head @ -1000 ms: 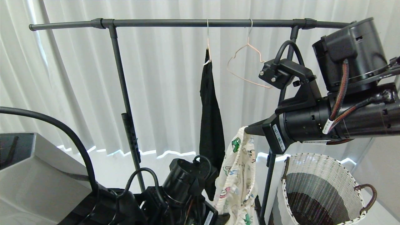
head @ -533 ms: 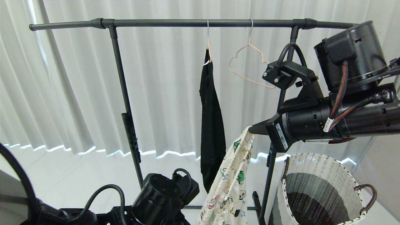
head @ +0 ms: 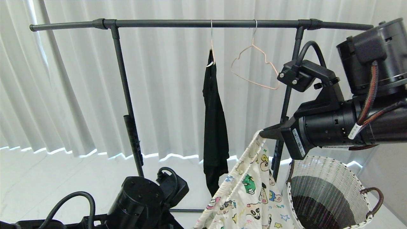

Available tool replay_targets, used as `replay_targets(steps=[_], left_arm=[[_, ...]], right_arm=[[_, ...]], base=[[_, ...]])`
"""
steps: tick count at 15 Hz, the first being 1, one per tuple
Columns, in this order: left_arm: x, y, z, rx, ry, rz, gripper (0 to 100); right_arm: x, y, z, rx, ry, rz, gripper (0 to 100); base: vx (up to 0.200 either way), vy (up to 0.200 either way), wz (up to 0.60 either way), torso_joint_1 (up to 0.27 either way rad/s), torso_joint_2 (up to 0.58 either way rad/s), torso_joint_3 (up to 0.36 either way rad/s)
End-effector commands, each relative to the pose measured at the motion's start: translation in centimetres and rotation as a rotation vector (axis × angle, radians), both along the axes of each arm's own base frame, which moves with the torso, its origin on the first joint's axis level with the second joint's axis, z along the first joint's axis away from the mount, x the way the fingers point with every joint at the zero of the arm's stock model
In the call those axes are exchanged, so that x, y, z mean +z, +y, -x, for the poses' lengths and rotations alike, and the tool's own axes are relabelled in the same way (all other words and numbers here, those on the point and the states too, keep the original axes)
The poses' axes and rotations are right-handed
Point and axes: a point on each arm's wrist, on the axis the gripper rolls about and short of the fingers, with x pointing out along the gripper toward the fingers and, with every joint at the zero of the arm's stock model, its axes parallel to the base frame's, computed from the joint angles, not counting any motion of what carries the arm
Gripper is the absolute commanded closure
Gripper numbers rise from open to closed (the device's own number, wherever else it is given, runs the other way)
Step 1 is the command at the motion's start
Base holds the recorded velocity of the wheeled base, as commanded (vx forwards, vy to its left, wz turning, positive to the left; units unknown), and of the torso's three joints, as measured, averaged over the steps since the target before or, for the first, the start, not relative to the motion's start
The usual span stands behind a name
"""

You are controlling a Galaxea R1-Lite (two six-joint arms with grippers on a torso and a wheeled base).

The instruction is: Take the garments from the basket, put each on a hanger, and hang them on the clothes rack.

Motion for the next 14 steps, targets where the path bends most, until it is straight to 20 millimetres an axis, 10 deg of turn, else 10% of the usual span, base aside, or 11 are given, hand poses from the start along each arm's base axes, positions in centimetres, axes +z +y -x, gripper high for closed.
replay_targets(steps=[1,14], left_arm=[[0.5,0.2,0.1,0.011,-0.010,0.023,0],[2.3,0.7,1.3,-0.073,-0.142,0.263,0]], right_arm=[[0.7,-0.7,0.9,0.010,-0.017,-0.021,100],[1.6,0.0,2.9,0.108,-0.032,-0.060,100]], base=[[0.000,0.000,0.00,0.000,0.00,0.000],[0.000,0.000,0.00,0.000,0.00,0.000]])
